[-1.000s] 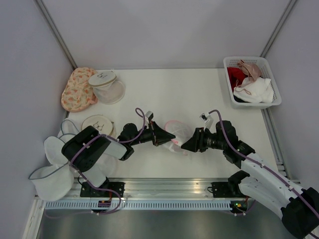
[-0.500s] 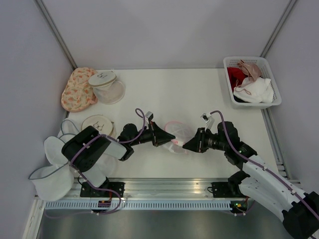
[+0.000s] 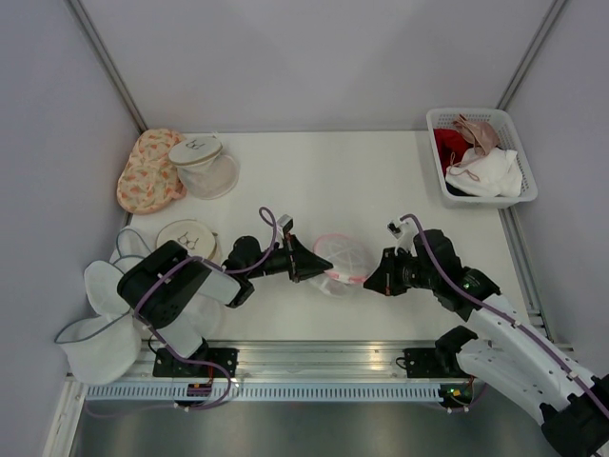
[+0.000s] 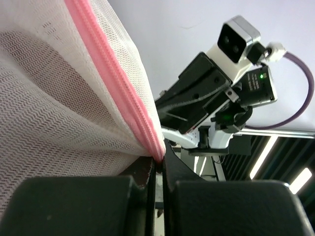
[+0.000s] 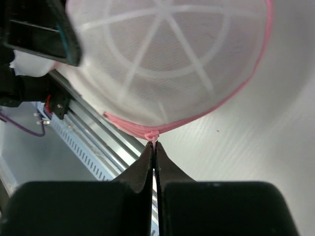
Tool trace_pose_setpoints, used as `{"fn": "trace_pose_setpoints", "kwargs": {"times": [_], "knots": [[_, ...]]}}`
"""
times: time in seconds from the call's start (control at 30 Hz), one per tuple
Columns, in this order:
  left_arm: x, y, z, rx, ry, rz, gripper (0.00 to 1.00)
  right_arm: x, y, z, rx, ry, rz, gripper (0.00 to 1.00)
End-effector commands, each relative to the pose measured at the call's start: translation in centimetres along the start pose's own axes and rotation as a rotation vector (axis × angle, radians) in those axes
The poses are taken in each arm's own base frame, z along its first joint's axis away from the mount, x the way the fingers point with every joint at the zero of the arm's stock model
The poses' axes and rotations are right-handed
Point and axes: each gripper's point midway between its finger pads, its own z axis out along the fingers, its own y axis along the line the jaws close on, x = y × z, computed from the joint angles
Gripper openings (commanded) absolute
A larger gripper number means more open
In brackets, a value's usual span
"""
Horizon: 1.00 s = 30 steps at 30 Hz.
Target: Unzip the laundry bag and remove the bra
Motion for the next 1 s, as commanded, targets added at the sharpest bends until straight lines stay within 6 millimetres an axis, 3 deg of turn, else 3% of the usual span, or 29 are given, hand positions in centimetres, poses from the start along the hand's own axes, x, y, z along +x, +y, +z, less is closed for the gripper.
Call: {"fn": "trace_pose_setpoints", "kwargs": {"times": [0.0, 0.17, 0.33, 0.4, 0.57, 0.6, 0.67, 0.7, 0.8, 0.83, 0.87, 0.9, 0.93, 0.97], "knots": [[1.3, -7.3, -1.4, 0.302, 0.073, 0.277, 0.02, 0.4, -2.9, -1.0, 0.202, 0.047, 0.016, 0.01], [2.7, -8.4, -2.0, 0.325, 0.184, 0.339, 0.02, -1.0, -5.9, -1.3, 0.412, 0.022, 0.060, 0.01], [4.7, -10.5, -2.6, 0.363, 0.348, 0.432, 0.02, -2.5, -6.4, -1.2, 0.461, -0.023, 0.065, 0.00], [5.4, -10.2, -2.8, 0.345, 0.431, 0.437, 0.02, -3.3, -6.5, -1.5, 0.481, -0.056, 0.057, 0.00], [4.8, -9.9, -1.9, 0.310, 0.528, 0.424, 0.02, -4.5, -5.8, -2.4, 0.472, -0.100, 0.028, 0.00], [4.0, -8.7, -1.2, 0.258, 0.533, 0.362, 0.02, -4.7, -5.5, -2.5, 0.461, -0.108, 0.027, 0.01], [2.5, -8.0, 0.0, 0.234, 0.522, 0.395, 0.03, -4.9, -5.1, -2.7, 0.447, -0.117, 0.023, 0.01], [1.5, -7.1, 0.6, 0.203, 0.511, 0.375, 0.16, -4.9, -4.9, -2.7, 0.440, -0.118, 0.026, 0.01], [-2.1, -5.2, 2.1, 0.100, 0.429, 0.364, 0.42, -4.9, -4.9, -2.9, 0.442, -0.117, 0.025, 0.00], [-4.2, -3.4, 2.8, -0.006, 0.367, 0.343, 0.55, -4.9, -4.9, -3.0, 0.442, -0.119, 0.026, 0.00], [-5.1, -3.0, 3.0, -0.054, 0.333, 0.365, 0.75, -4.8, -4.9, -3.0, 0.444, -0.116, 0.028, 0.00], [-5.9, -2.0, 3.0, -0.134, 0.299, 0.365, 0.82, -4.8, -4.9, -3.0, 0.442, -0.116, 0.027, 0.00], [-8.8, -2.6, 3.8, -0.213, 0.188, 0.530, 0.86, -4.8, -4.9, -3.0, 0.441, -0.116, 0.030, 0.01], [-8.7, -0.8, 2.9, -0.345, 0.180, 0.464, 0.91, -4.8, -4.9, -3.0, 0.440, -0.117, 0.030, 0.00]]}}
